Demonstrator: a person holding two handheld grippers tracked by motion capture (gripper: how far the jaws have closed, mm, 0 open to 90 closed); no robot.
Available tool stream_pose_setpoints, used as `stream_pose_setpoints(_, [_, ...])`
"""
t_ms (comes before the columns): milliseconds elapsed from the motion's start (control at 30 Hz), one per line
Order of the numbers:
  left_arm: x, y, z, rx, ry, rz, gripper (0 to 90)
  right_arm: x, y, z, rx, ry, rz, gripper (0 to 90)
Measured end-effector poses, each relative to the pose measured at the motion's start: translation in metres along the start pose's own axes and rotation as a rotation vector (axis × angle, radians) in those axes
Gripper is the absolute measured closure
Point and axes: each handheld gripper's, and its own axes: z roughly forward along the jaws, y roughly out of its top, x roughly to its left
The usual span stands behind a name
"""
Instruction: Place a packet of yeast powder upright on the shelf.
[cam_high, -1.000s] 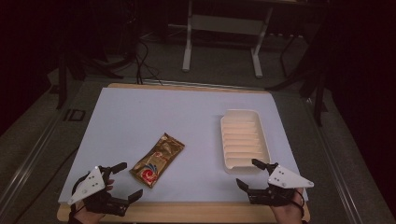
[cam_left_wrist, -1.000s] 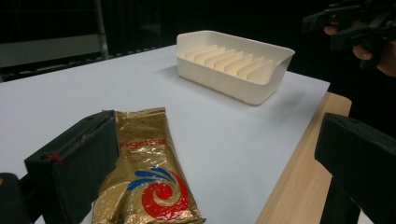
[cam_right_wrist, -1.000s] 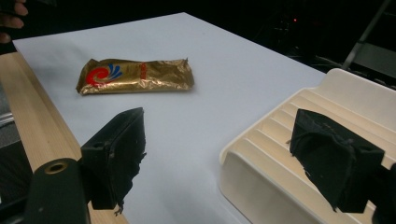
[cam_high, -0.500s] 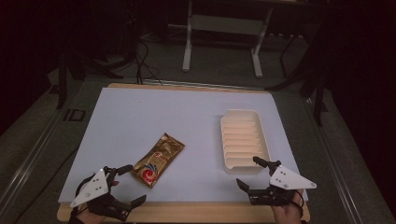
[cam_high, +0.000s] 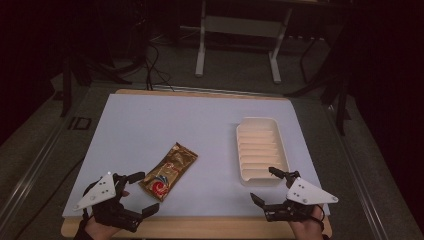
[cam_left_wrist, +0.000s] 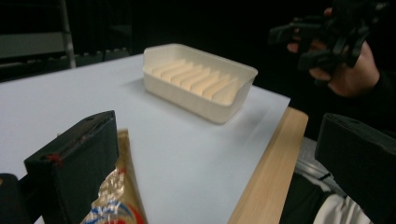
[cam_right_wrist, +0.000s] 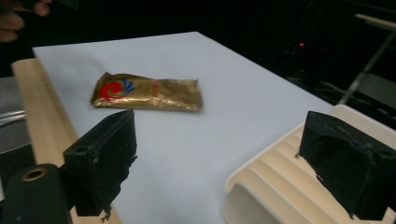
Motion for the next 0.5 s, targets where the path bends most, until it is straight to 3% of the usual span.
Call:
stream_pose_setpoints(167, [0.005, 0.011, 0.005, 0.034, 0.014, 0.029, 0.2, 0.000, 0.002, 0.000, -0.018, -0.005, -0.001, 10.3])
stream_pose_setpoints(367, [0.016, 0.022, 0.016, 0.054, 0.033, 0.029, 0.3, 0.003, 0.003, 0.000, -0.030, 0.016, -0.009, 10.3])
stream_pose_setpoints(500, [0.025, 0.028, 0.023, 0.086, 0.037, 0.043, 0.3, 0.004, 0.003, 0.002, -0.014, 0.035, -0.007, 10.3])
